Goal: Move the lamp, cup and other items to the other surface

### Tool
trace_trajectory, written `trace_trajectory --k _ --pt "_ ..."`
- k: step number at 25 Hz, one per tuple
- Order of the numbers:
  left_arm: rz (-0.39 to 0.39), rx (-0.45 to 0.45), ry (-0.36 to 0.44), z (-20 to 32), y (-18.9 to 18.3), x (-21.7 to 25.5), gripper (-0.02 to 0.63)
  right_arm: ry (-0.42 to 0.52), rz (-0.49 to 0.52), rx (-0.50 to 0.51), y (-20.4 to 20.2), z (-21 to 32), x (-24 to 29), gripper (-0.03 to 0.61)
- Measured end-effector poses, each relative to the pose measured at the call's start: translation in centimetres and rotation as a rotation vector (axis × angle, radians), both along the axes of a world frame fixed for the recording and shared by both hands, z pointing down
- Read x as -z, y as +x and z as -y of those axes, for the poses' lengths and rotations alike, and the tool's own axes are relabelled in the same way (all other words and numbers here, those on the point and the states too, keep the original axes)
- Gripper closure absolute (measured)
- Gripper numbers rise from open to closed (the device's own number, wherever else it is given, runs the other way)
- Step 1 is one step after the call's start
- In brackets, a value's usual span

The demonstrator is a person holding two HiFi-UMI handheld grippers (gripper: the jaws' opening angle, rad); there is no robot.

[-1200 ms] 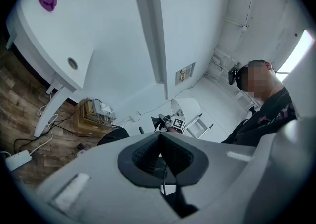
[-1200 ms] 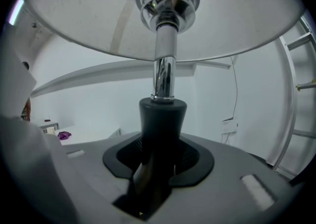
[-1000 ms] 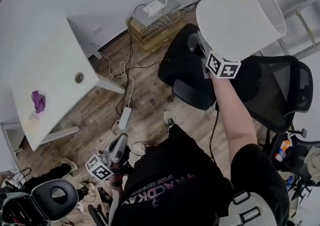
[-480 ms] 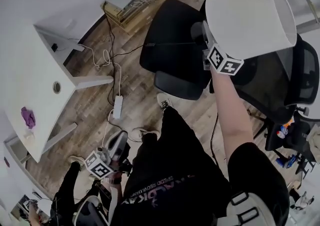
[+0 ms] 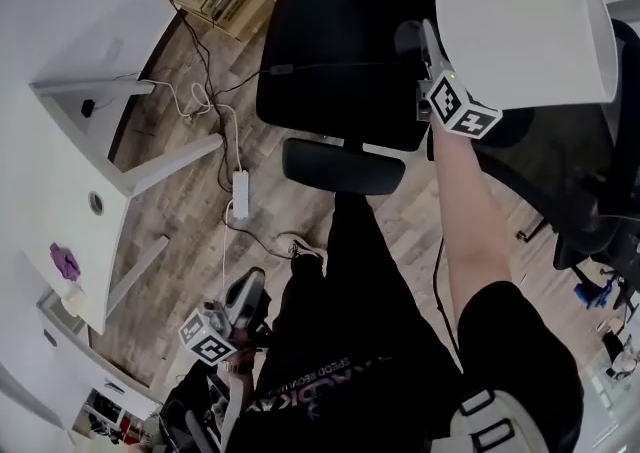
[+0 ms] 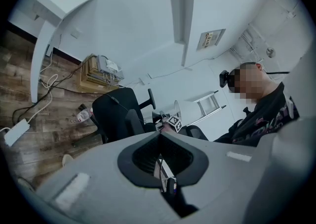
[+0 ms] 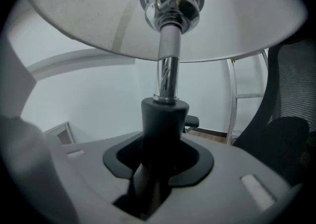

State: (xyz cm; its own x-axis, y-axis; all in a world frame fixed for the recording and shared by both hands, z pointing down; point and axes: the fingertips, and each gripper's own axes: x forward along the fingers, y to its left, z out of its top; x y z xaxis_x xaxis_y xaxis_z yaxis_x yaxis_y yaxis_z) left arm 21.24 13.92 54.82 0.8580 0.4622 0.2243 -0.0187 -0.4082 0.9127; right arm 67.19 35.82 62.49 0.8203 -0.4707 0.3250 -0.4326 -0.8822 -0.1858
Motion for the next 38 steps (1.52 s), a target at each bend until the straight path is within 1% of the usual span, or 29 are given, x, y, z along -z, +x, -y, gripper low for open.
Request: trace_trajectory --k 2,5,10,18,23,29,33,36,38 --pt "0.013 -0.019 -0.008 -1.2 1.2 -0.9 0.618 -0.007 0.009 -0.015 0.9 -1.2 -1.9 0.43" --pt "0.058 -0.059 -0.005 -2.7 2.0 -3.1 0.618 0.002 0.032 -0.037 1.9 -2.3 -5.0 0.43" --pt "0.155 -0.114 -0.018 -4.8 1.0 -5.6 0.618 0.009 0.072 -0.068 1.2 -4.1 -9.3 0.43" --pt "0.235 -0.172 -0.02 -6.2 0.2 -7.9 0.618 -0.004 0.11 -0.083 0.9 -4.8 -14.6 0.43" --pt "0.252 -0.188 -0.045 -6.5 0.5 -9.1 0.618 -0.016 0.118 -0.094 1.0 -4.8 -17.4 0.43" --pt "0.222 -0.147 -0.037 -5.8 1.0 -9.9 0.618 -0.073 0.114 -0.081 0.6 -4.6 -19.5 0.43" --pt "0.265 -0.147 -0.048 -6.1 0.1 -10.9 0.618 -0.097 0.114 -0.055 0.7 -4.2 -20.6 0.43" --pt "0.273 -0.132 -0.059 -6.1 -0.1 -11.2 0.618 -0.098 0.106 -0.057 0.7 -4.1 -20.7 0.43" --pt "0.263 -0.117 -0.059 -6.1 -0.1 -11.2 0.618 -0.098 0.1 -0.058 0.5 -4.1 -20.8 0.43"
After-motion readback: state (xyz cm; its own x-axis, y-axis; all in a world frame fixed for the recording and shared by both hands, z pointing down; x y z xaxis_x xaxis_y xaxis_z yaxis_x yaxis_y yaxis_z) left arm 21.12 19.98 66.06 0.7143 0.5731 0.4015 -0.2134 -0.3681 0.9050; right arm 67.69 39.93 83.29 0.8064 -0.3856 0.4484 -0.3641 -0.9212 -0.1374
